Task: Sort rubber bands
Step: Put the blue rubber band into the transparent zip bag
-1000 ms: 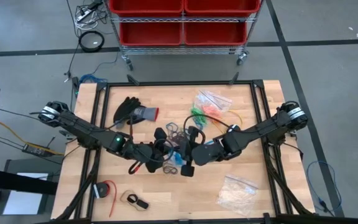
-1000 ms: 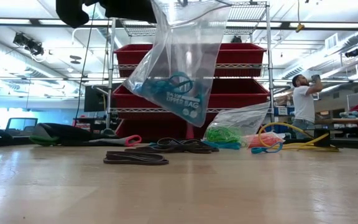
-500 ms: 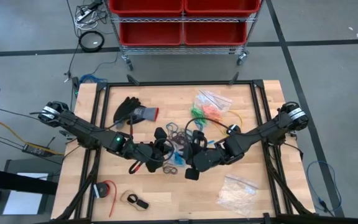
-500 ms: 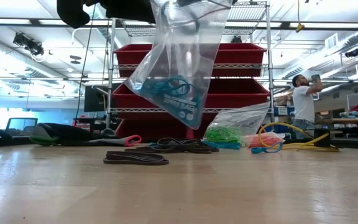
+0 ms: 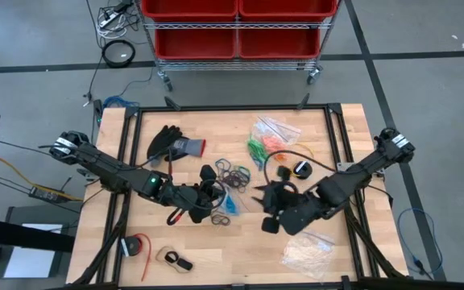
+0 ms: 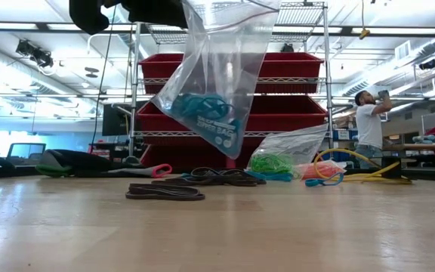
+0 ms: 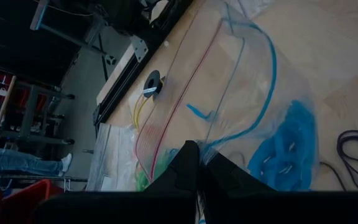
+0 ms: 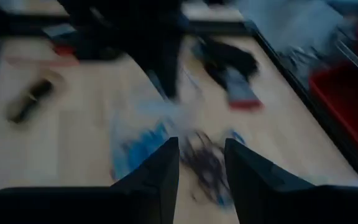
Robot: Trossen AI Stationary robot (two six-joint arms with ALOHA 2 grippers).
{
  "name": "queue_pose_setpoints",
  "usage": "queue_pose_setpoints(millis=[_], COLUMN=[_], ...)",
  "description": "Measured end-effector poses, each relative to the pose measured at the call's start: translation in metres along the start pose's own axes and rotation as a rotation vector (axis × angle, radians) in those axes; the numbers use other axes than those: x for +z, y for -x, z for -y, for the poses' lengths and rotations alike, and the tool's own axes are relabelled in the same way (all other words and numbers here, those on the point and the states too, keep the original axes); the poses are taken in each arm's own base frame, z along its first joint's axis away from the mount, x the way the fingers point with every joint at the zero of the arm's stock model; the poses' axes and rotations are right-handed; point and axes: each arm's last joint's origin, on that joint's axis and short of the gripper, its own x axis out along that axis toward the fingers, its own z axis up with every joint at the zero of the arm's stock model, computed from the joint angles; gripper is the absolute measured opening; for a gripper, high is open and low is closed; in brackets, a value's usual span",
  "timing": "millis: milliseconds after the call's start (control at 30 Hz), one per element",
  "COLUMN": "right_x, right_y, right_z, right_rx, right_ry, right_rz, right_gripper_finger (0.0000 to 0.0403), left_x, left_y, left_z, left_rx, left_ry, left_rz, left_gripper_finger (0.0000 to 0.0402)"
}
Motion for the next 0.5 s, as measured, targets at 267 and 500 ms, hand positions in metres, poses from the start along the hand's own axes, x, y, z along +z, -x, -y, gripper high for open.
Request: queue_pose_setpoints(millis=[267,500], right_x=[-0.067,-0.133], right_y=[-0.025,-0.067], right_z=[0.012,0.038], right_rx=[-0.096,-0.166], right_ry=[-0.035,-0.048], right_rz=[-0.308,-0.531], right_gripper_finger=[0.0118,0.0109], left_x=[0.000,0.000], left_y=[0.000,0.000], left_z=[0.000,0.000], left_rx=[0.000,0.000], left_ry=[0.000,-0.001], left_rz=[0.000,0.000], left_gripper_finger=[0.0012,0.0012])
